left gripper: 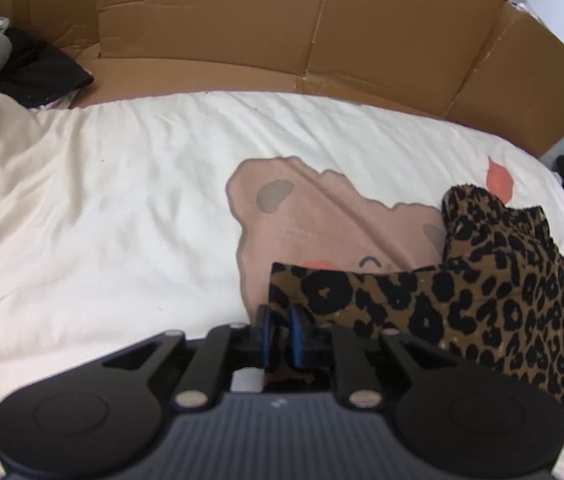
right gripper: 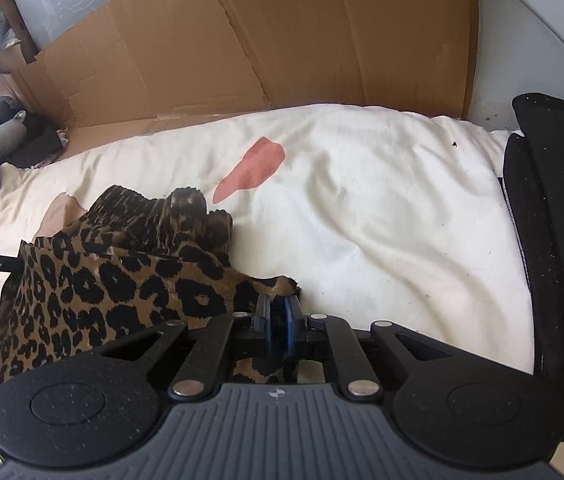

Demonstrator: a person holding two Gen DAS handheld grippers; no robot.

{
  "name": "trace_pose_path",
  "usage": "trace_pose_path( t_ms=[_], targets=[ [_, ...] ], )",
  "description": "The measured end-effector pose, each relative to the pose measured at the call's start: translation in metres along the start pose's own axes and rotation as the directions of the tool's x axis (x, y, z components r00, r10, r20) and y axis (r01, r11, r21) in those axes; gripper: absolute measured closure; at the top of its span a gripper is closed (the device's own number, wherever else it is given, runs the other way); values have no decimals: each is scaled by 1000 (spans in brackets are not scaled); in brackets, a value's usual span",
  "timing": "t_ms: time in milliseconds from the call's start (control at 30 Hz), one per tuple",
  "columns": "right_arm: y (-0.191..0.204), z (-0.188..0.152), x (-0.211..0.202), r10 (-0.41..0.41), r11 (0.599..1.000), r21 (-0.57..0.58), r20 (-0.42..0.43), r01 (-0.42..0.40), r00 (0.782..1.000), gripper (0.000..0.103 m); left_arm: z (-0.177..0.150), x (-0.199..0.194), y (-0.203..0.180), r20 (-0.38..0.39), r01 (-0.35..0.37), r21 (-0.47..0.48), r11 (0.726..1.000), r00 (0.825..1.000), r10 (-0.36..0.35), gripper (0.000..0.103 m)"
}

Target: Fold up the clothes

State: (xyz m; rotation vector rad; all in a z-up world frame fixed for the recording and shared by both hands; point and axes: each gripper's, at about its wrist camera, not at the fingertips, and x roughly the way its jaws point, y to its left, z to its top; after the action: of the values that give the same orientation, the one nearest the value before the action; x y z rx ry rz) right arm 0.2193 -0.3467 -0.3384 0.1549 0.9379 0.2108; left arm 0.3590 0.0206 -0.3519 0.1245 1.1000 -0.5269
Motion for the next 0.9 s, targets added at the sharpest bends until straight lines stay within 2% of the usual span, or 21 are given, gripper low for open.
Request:
trace_pose_path(
  t_ms=[200, 500, 667, 833, 900],
  targets=[
    [-1, -1, 6, -10, 1000, 9, -28, 11, 1000, 78, 1, 6, -3, -16, -2, 15, 1000, 1000, 2, 74],
    [7, 0, 19, -15, 998, -62, -75, 10, 997, 77, 3, 12, -13, -33, -33, 50, 998, 999, 35, 69],
    [4, 5, 22, 3, 998, -56, -105, -9, 995, 76, 4, 14, -20, -33, -51, 88, 995, 998, 55, 69],
    [2, 2, 22, 11, 999, -48, -87, -15, 996, 74, 9, 18, -27, -44, -62, 117, 991, 997, 67, 69],
    [5, 1, 21, 1, 998, -60, -76, -6, 997, 78, 10, 19, -31, -39, -69, 141, 988, 996, 75, 69]
  ],
)
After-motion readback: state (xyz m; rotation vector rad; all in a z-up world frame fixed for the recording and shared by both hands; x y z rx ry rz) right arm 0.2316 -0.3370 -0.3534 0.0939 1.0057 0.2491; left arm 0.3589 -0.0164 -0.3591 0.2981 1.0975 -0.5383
